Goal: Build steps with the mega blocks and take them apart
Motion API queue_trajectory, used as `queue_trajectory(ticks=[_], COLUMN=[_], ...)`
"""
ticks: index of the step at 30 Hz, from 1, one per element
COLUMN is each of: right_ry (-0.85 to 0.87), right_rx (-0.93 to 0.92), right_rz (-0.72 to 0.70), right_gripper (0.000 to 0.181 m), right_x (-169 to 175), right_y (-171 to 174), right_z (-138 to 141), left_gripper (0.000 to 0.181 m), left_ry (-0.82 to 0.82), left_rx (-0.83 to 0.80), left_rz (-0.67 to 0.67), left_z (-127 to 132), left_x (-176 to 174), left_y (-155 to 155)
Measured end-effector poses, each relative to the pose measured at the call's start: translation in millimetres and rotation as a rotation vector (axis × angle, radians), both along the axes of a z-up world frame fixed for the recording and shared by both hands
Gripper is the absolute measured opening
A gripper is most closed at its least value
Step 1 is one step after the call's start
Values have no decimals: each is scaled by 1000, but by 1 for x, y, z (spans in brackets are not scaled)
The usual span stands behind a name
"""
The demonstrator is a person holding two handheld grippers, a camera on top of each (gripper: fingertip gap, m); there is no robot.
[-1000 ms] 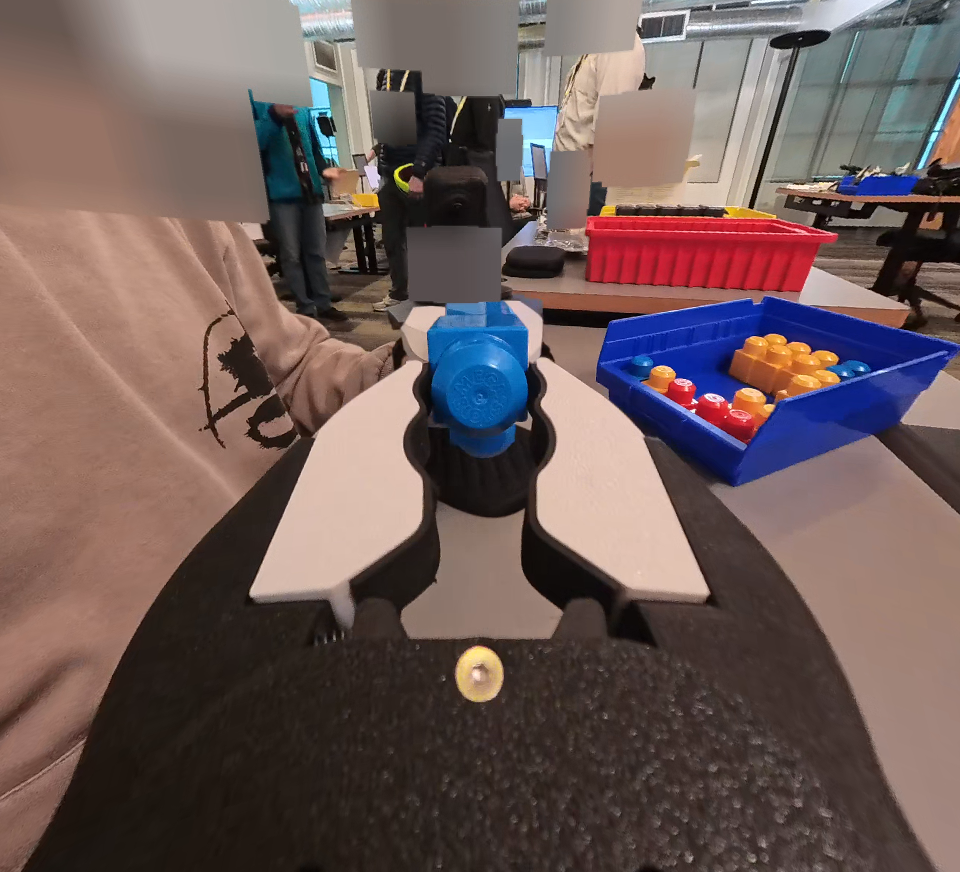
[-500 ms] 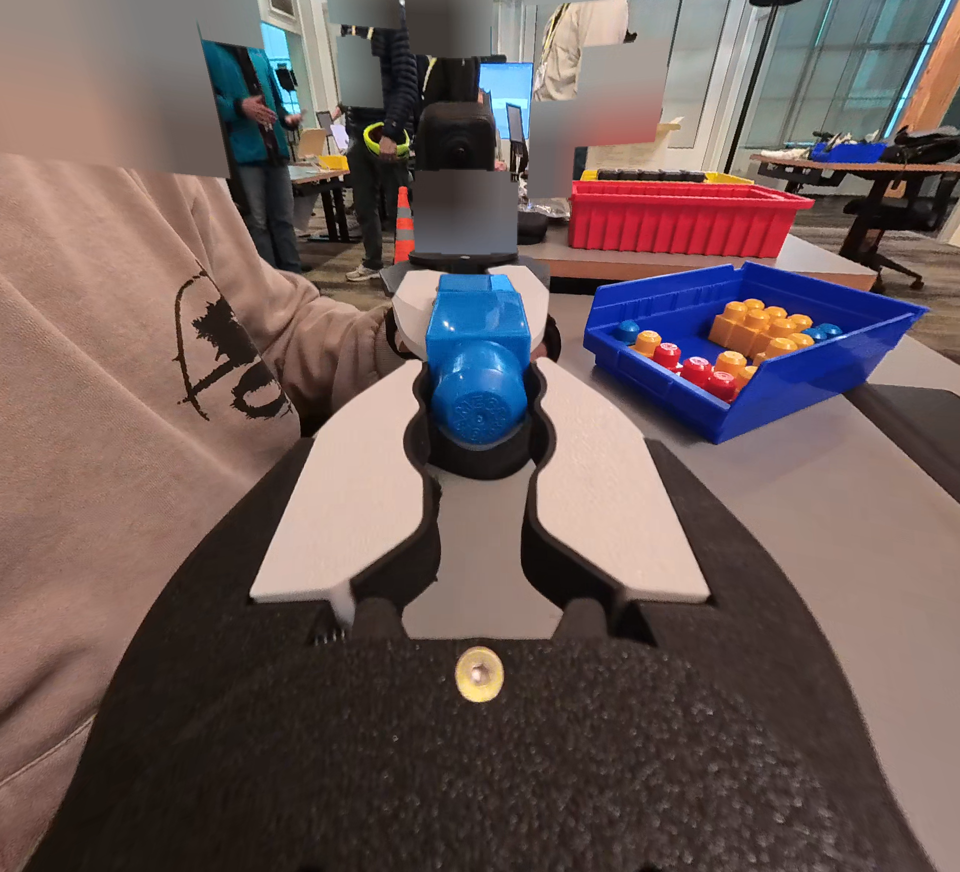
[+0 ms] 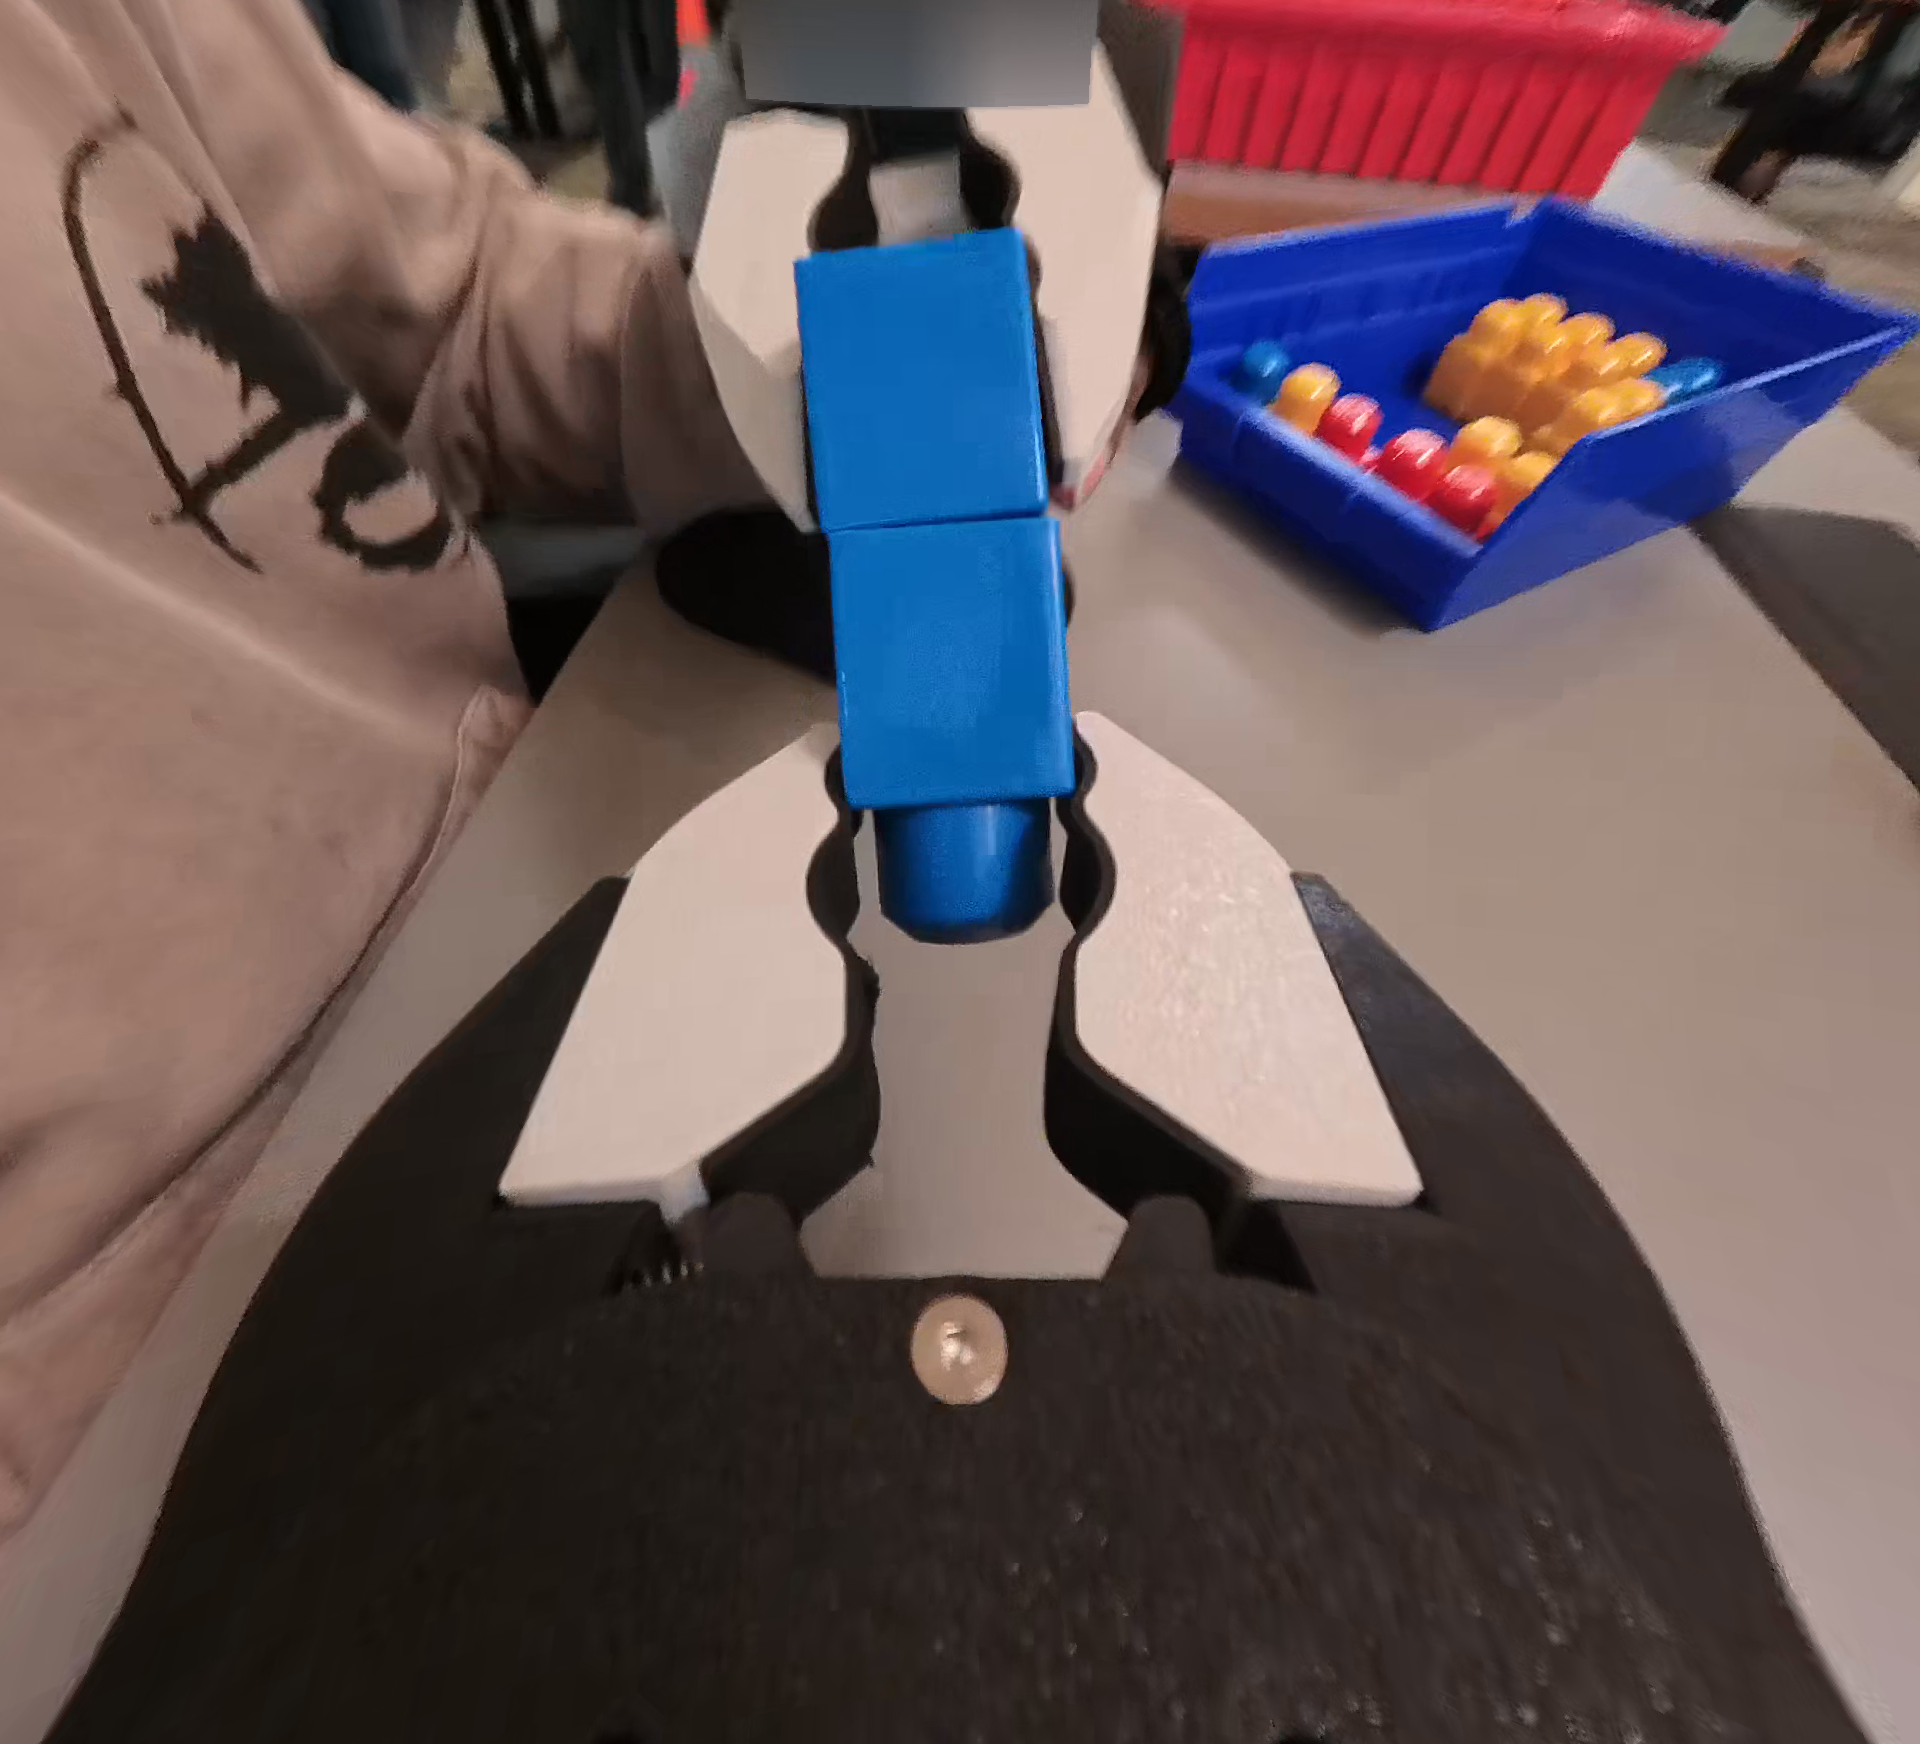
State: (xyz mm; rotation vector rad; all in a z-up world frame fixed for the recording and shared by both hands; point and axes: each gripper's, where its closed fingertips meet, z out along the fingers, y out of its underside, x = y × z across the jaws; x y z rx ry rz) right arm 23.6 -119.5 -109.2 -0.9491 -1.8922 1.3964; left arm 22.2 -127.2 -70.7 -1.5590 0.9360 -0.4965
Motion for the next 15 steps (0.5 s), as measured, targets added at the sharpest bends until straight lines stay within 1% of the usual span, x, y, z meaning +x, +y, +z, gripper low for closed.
queue_trajectory(ticks=[5,7,9,12,15], right_ry=[269,324,355,330,213], right_rx=[-230,-292,-285,-271,-149], right_rz=[-109,-140,-173,-168,-153], right_gripper=[39,37,34,34,33], right_x=[13,19,23,29,33], right_y=[10,11,12,10,11], right_z=[47,57,61,65,64], left_gripper=[37,37,37,37,37], left_ry=[-259,-350,-391,-422,-371], left_rx=[56,66,73,60,14], left_rz=[16,13,12,9,36], left_z=[17,21,21,20,7], left_x=[0,2,7,13,17], left_y=[2,1,-1,-2,2])
